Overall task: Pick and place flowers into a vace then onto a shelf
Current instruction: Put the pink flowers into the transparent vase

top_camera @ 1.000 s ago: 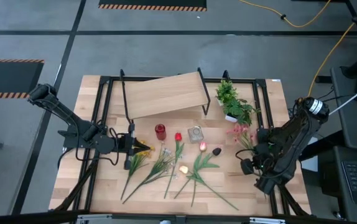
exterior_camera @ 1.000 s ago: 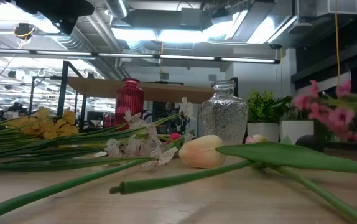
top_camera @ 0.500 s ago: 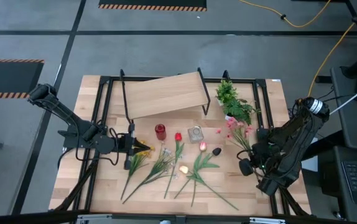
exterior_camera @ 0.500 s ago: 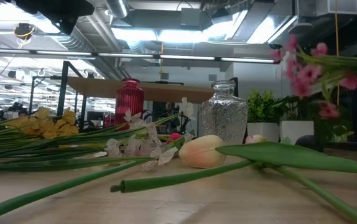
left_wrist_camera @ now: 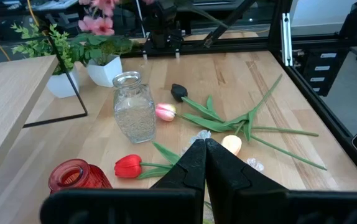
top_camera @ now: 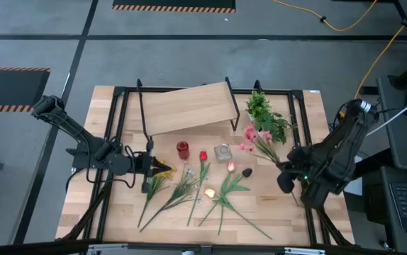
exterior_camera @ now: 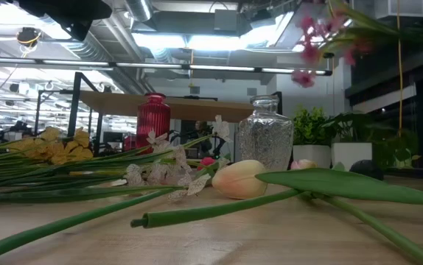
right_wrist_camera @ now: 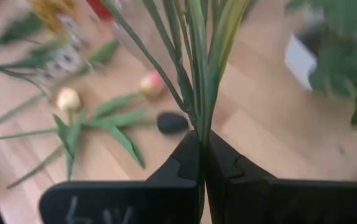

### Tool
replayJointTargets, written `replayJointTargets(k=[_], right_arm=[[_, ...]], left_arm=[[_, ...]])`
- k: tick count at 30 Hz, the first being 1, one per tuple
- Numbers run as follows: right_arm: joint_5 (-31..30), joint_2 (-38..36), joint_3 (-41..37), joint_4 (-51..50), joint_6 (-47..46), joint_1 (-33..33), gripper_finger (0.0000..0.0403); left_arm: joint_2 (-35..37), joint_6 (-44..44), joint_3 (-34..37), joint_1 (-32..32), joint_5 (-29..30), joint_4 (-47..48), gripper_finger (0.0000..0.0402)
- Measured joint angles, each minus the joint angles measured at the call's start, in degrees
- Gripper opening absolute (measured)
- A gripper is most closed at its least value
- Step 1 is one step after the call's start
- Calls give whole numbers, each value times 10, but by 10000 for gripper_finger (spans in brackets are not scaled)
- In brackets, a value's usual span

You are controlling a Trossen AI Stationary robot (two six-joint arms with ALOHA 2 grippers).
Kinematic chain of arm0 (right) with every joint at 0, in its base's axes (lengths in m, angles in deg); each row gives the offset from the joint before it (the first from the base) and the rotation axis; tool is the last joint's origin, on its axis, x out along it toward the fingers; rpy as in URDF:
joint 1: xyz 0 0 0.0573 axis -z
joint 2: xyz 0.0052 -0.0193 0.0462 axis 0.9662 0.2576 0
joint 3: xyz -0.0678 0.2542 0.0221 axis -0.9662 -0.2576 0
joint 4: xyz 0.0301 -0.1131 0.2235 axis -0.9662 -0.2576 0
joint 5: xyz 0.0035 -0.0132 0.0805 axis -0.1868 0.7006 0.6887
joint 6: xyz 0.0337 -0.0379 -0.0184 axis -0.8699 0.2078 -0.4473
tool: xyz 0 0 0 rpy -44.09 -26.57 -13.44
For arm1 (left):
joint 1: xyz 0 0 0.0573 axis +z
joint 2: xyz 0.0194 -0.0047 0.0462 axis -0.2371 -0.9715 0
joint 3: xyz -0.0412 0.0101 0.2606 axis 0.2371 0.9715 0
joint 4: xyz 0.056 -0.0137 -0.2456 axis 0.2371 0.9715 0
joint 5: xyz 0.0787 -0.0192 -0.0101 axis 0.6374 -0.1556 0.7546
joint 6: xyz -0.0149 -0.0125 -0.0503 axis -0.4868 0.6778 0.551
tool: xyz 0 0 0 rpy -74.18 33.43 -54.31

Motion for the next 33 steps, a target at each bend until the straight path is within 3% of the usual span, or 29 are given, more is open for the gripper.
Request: replayJointTargets(k=[6,14,24,33], right_arm=[[-53,-65,-41,25,66,0,3],[-126,-80,-72,102,160,0,3],[-132,-80,-129,314,381,0,3],[-155,-124,-221,460,494,0,3]], left_arm=[[0,0,0,0,0,0,3],[0,-41,0,0,11,0,3],[0,-45,0,0,60,-1,3],[0,-44,0,19,59,-6,3]])
